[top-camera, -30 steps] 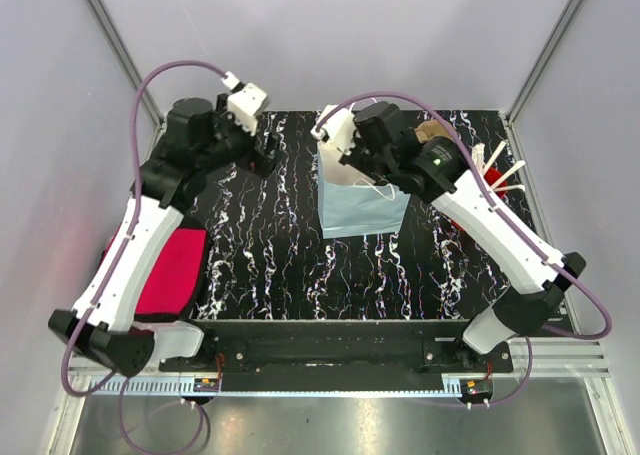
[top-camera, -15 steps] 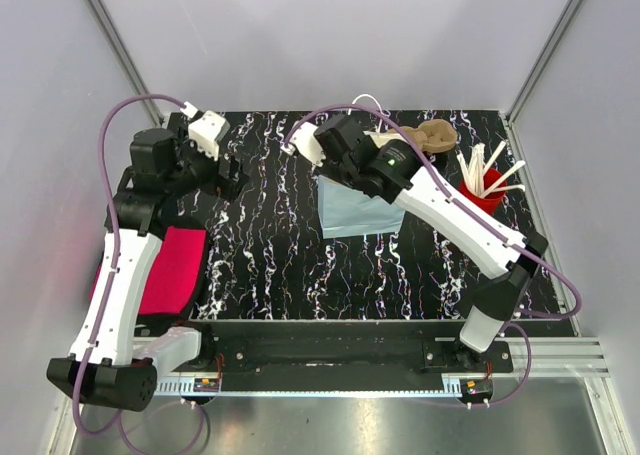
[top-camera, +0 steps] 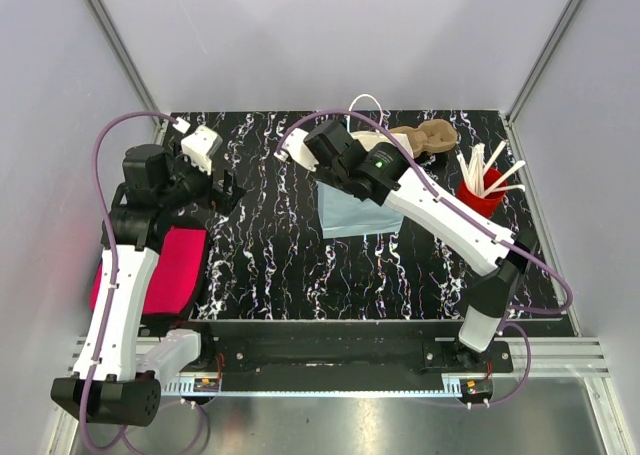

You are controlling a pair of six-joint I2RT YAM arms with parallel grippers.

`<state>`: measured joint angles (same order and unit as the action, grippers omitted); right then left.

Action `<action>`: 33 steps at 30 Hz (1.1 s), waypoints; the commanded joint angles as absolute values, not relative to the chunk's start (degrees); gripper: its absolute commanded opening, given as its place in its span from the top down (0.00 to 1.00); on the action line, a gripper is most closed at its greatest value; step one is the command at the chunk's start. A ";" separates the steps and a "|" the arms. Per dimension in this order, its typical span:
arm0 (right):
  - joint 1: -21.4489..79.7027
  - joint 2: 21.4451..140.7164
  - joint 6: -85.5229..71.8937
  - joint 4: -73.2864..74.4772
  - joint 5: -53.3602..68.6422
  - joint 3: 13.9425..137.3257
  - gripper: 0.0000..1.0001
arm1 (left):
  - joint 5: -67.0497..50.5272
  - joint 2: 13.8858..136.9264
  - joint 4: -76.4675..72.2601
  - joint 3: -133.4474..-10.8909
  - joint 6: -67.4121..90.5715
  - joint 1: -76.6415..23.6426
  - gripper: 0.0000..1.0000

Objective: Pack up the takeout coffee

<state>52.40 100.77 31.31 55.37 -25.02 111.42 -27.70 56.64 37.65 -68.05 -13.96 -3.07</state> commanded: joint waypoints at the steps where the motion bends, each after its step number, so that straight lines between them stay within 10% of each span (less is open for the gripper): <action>1: 53.52 101.60 32.17 53.97 -27.33 113.73 0.94 | -30.23 55.11 35.51 -66.80 -13.89 -2.29 0.01; 33: 54.58 98.18 32.52 53.96 -27.60 112.68 0.24 | -36.56 53.61 33.93 -63.99 -11.95 1.67 0.01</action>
